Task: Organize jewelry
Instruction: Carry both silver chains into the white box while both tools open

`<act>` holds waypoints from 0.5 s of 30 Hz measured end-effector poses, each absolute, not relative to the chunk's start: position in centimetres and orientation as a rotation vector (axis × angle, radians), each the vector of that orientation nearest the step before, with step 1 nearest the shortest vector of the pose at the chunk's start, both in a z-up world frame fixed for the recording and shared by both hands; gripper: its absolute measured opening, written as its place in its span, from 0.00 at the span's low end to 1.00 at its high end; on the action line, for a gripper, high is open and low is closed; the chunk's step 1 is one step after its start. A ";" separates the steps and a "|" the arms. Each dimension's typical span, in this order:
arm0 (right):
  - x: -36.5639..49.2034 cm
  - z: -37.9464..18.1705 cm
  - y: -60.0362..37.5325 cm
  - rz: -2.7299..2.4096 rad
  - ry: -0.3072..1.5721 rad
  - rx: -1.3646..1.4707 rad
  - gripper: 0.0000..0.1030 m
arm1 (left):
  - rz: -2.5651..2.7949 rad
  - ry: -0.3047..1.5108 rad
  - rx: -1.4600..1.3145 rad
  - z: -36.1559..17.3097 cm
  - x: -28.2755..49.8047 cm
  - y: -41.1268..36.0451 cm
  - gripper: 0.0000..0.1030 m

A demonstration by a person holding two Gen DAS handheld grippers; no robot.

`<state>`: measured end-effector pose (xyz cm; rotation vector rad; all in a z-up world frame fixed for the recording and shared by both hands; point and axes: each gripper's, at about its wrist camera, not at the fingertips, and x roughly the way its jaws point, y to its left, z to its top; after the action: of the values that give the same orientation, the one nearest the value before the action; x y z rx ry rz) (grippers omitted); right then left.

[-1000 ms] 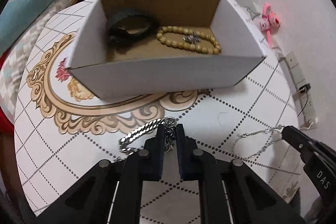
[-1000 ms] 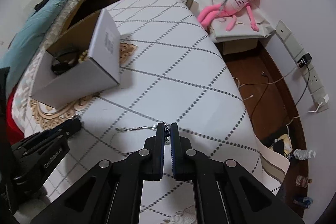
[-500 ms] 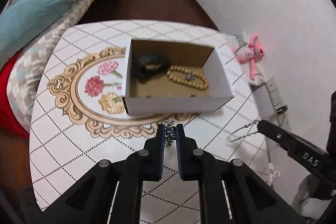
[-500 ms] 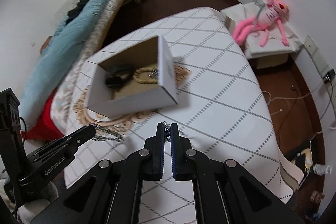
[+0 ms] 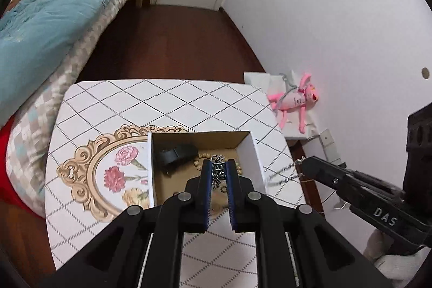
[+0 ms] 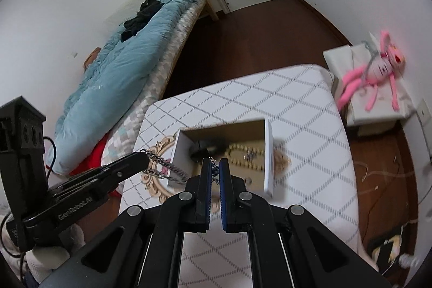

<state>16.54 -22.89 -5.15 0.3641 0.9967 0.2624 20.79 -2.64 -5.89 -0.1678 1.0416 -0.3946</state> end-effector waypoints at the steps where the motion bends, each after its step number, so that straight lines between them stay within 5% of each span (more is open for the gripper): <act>1: 17.6 -5.2 -22.6 0.271 1.009 0.355 0.05 | -0.388 1.057 -0.157 -6.5 21.6 -2.8 0.07; 15: 25.7 -11.3 -19.5 0.309 1.226 0.258 0.06 | -0.205 1.283 -0.128 -13.3 26.7 -1.7 0.17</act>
<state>25.74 -19.50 -11.29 0.2580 1.2259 0.3088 26.72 -1.67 -13.26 -0.1278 1.2833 -0.2051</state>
